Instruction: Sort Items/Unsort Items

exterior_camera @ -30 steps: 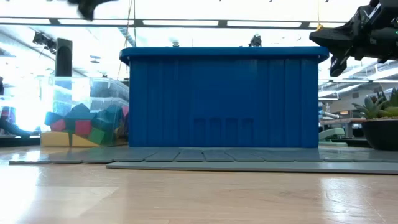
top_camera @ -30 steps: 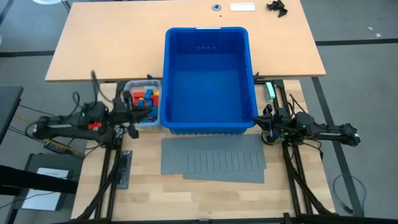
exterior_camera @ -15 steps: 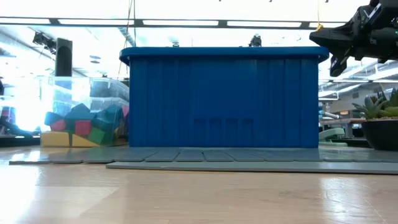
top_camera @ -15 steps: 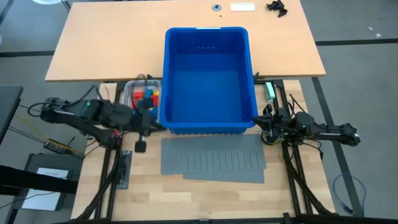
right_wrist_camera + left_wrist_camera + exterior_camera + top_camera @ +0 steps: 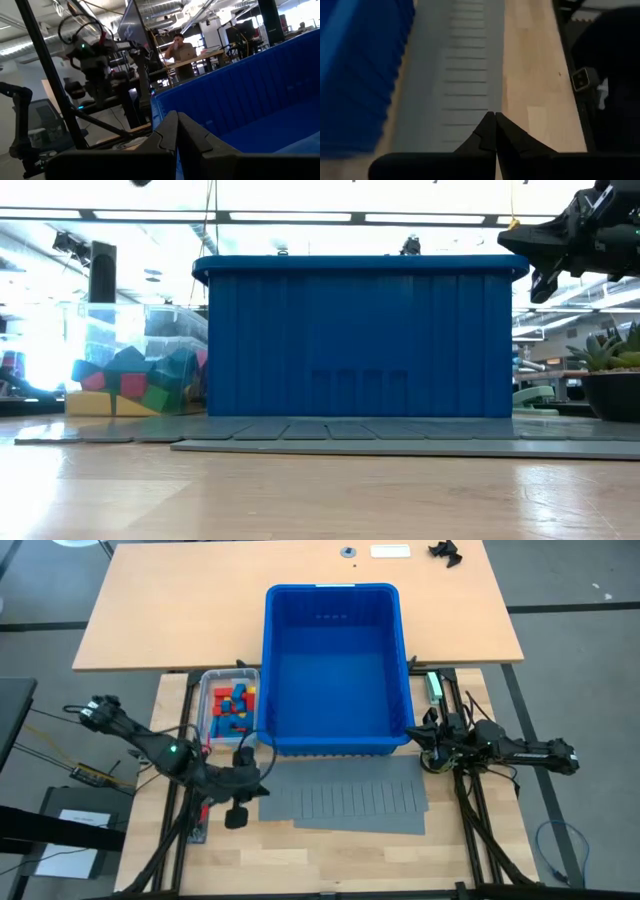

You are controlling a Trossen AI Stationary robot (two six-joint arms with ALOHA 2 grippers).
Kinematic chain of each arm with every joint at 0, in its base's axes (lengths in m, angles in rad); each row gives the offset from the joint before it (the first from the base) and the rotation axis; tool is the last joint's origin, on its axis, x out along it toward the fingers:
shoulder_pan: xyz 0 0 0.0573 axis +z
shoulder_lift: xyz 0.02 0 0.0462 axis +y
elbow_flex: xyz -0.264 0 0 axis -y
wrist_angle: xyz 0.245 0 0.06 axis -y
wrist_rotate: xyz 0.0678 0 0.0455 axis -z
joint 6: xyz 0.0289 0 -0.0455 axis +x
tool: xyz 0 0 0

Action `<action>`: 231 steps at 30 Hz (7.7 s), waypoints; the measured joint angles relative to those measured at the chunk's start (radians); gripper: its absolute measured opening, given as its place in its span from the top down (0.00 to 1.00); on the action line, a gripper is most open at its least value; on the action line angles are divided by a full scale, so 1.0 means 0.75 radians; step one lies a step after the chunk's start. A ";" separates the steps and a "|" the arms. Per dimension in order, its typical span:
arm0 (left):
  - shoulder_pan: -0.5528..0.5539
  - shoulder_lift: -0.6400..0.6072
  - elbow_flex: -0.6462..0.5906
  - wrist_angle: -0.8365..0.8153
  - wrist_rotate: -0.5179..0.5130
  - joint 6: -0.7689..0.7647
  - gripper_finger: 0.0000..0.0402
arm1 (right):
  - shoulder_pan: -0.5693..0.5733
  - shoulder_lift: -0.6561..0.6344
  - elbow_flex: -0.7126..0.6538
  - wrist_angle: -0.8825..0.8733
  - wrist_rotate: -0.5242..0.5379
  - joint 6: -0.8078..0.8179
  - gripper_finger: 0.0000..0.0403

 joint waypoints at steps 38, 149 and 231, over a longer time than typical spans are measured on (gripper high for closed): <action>-0.034 0.000 -0.679 0.471 -0.071 -0.945 0.94 | -0.001 0.010 0.033 0.462 0.041 0.432 0.99; -0.042 0.234 -1.064 1.154 -0.153 -1.360 0.58 | 1.531 1.504 0.493 -1.131 0.504 2.531 0.48; -0.208 0.110 -0.490 0.078 -0.058 -1.417 0.63 | 1.543 1.510 0.535 -0.799 0.530 2.288 0.43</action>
